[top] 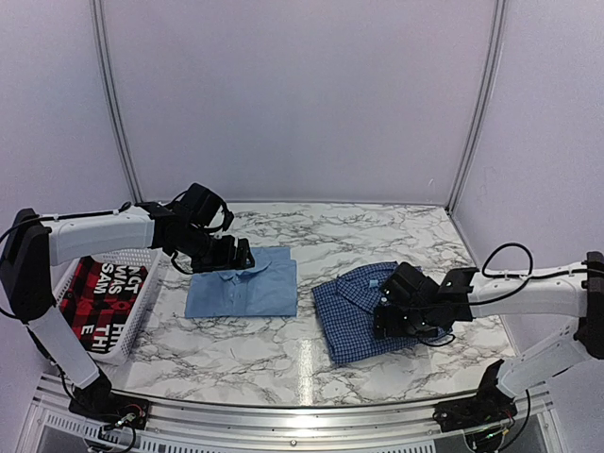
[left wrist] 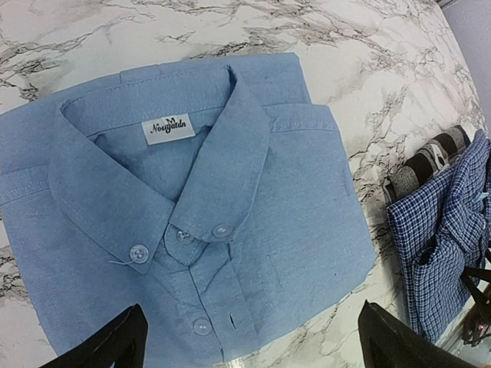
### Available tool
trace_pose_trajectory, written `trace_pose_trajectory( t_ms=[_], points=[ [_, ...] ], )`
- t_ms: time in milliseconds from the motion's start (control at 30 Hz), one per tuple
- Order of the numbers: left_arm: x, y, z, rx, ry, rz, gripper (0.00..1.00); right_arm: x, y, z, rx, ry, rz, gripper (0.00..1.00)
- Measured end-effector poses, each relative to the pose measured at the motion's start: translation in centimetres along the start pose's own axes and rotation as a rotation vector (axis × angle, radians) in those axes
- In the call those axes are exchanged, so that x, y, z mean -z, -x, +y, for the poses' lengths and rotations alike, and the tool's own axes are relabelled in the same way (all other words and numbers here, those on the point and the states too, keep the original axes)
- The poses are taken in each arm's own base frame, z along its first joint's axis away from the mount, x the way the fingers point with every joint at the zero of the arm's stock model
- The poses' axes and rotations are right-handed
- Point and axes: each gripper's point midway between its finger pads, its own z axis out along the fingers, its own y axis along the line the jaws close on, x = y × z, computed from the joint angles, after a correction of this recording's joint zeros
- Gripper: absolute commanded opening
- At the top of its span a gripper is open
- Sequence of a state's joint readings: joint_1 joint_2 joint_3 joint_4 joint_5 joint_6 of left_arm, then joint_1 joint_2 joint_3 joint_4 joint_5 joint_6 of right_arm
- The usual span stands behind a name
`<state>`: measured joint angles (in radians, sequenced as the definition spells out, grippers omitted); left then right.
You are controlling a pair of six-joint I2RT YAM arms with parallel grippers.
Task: Fold and stack the long sleeve shirts
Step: Move the square-folded shirt to the center of the board.
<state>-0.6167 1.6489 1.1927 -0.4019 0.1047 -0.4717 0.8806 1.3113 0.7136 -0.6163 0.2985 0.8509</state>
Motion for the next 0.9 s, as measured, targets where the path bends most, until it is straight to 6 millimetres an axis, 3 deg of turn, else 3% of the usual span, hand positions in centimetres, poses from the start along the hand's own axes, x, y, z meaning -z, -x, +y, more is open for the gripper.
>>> trace_pose_trajectory(
  t_ms=[300, 567, 667, 900],
  points=[
    [-0.1, -0.2, 0.1, 0.001, 0.002, 0.003, 0.99, 1.7, -0.6, -0.2, -0.03, 0.018, -0.003, 0.99],
    [-0.1, 0.0, 0.2, 0.008, 0.001, -0.003, 0.99, 2.8, -5.9, 2.3, 0.088, 0.069, 0.108, 0.99],
    [-0.1, 0.1, 0.4, 0.011, 0.003, -0.004, 0.99, 3.2, -6.9, 1.9, 0.09, 0.055, 0.131, 0.99],
    [0.0, 0.3, 0.6, 0.02, 0.006, -0.006, 0.99, 5.2, -7.0, 0.6, 0.072, 0.045, 0.137, 0.99]
  ],
)
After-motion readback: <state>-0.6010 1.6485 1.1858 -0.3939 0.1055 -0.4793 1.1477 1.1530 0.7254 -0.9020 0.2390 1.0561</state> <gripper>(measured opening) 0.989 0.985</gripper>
